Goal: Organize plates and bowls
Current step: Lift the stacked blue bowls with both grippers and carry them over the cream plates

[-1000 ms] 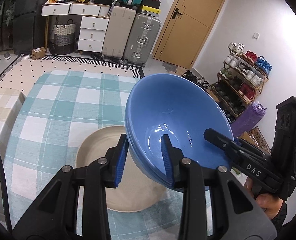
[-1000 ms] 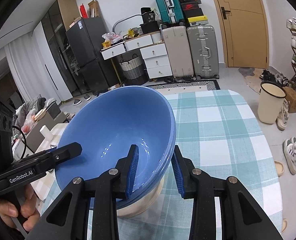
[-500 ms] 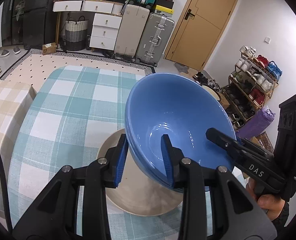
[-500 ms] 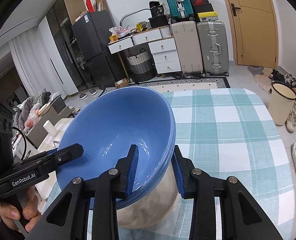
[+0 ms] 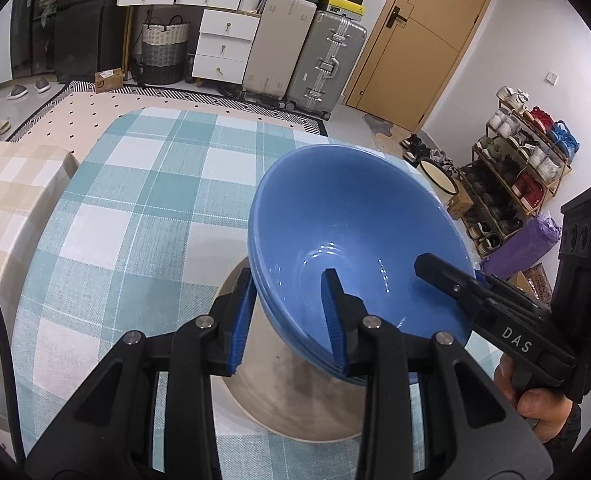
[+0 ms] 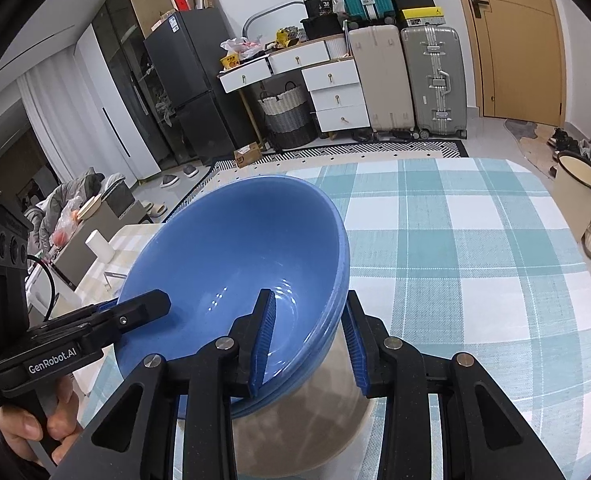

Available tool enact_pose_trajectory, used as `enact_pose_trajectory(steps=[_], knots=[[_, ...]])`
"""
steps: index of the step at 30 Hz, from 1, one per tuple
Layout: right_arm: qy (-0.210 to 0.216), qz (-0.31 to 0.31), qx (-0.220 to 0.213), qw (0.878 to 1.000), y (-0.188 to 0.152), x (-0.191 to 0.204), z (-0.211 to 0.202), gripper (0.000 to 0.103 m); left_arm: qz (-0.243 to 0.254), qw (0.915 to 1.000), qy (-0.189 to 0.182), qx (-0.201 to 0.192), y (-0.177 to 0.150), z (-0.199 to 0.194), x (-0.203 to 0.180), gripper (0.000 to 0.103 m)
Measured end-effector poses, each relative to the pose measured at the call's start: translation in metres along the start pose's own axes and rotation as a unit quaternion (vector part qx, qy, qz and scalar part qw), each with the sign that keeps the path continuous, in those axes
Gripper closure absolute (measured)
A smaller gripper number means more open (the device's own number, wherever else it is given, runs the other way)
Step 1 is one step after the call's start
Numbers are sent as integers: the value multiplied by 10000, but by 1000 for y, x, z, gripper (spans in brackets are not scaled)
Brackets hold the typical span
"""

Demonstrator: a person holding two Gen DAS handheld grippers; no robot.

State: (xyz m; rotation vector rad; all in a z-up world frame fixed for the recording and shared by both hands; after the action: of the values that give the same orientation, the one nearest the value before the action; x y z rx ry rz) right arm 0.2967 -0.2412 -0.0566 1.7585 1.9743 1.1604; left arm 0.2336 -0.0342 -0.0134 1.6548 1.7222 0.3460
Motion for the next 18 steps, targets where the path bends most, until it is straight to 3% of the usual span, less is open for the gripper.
enact_pose_trajectory(steps=[18], knots=[[0, 29, 162, 9999, -6, -6, 26, 69, 3, 9999, 100, 131, 1, 32, 15, 73]])
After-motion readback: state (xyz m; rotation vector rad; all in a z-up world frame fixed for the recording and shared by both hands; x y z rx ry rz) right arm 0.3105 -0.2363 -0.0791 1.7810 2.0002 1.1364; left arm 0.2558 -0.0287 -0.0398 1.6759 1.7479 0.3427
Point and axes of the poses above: each gripper's, at about its wrist camera, not at the fingertips, and z roughly the way its jaws point, x to its left, y to its top, the point moved 10 cm from there along z, roughly the way its jaws point
